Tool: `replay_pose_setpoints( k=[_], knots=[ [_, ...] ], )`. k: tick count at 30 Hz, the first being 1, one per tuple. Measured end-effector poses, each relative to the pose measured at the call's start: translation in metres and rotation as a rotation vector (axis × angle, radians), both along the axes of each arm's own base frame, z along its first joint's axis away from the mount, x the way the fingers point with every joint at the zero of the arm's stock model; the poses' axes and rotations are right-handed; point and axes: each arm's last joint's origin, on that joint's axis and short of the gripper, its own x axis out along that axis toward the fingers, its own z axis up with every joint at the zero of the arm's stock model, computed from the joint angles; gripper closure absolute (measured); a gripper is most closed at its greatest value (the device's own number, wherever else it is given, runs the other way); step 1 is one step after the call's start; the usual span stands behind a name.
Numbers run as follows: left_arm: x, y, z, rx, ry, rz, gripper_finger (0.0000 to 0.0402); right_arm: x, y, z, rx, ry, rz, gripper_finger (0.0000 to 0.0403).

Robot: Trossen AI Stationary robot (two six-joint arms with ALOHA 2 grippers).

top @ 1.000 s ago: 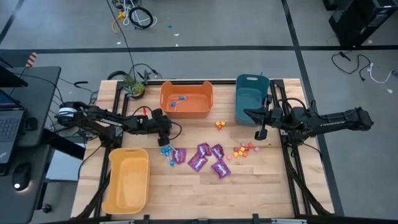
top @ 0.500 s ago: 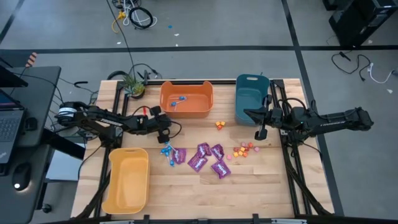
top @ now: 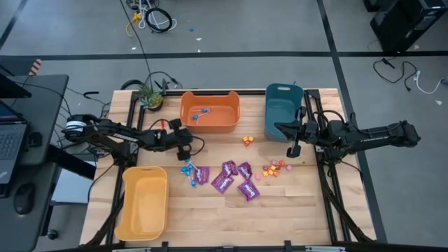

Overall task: Sort candy
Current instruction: Put the blue candy into the orange bin

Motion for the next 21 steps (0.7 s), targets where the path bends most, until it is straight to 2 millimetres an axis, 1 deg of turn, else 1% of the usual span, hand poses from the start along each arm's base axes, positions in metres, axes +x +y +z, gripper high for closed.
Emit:
replay_pose_setpoints(
  k=[8,21],
  knots=[
    [0.0044,0.0018,0.0043,0.023,-0.061,0.007,0.0401,0.0000,0.0000,0.0000,-0.001,0.001,0.000,0.0402],
    [0.0002,0.0056,0.0014,0.017,-0.017,0.034,0.0401,0.0000,0.0000,0.0000,-0.003,0.002,0.000,0.0402]
  ],
)
